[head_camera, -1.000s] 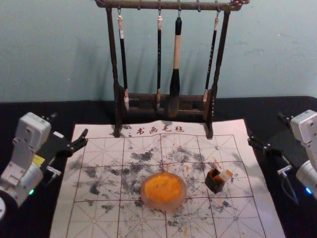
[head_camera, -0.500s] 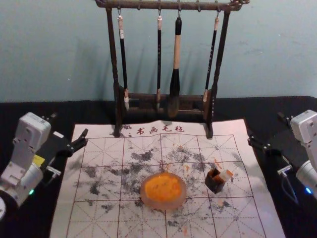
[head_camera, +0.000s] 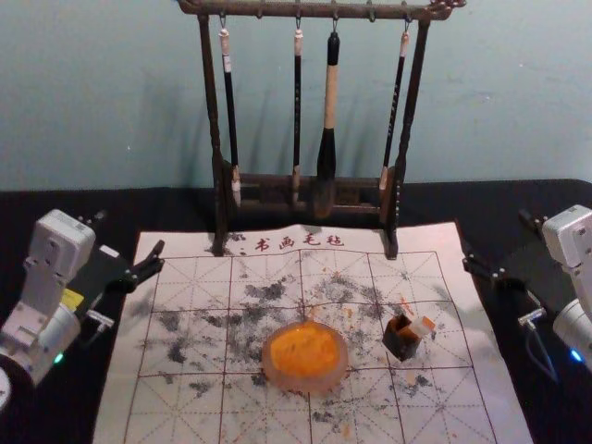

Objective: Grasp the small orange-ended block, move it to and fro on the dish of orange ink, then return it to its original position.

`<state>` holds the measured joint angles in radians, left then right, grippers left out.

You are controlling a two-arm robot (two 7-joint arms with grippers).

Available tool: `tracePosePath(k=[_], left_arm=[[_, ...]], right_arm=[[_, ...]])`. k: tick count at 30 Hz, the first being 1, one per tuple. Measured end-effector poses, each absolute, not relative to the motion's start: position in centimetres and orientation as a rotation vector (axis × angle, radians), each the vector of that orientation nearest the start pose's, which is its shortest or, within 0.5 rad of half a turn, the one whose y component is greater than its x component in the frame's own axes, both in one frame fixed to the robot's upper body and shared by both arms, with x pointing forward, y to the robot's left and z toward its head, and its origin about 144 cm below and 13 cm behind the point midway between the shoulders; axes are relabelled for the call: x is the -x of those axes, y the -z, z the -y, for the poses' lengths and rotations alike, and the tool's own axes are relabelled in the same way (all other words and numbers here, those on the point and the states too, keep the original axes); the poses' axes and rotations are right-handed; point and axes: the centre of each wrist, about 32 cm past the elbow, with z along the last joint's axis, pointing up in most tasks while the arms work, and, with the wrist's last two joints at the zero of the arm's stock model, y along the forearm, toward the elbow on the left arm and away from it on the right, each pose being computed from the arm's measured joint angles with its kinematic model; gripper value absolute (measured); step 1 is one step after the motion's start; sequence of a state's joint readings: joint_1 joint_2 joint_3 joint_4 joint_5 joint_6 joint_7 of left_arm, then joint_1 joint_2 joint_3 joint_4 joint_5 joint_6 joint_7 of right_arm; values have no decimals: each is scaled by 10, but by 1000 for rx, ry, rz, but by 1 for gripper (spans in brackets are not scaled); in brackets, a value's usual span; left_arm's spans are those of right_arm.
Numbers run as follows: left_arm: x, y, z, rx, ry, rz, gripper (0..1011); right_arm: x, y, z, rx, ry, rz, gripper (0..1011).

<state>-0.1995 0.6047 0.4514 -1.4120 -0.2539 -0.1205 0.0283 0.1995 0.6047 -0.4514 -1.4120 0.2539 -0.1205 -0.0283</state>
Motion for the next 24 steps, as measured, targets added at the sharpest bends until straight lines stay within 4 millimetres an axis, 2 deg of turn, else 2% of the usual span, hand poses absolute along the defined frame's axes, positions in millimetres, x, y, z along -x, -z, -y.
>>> tracePosePath(k=[14,24], left_arm=[[-489,-1140,-310,-304,-1248,285,1001],[-489,-1140,-310,-304,-1248,285,1001]], right_arm=[[-486,-1148,321,253,1200,250,1003],[-461,-1152,331,152,1078,185,1003]])
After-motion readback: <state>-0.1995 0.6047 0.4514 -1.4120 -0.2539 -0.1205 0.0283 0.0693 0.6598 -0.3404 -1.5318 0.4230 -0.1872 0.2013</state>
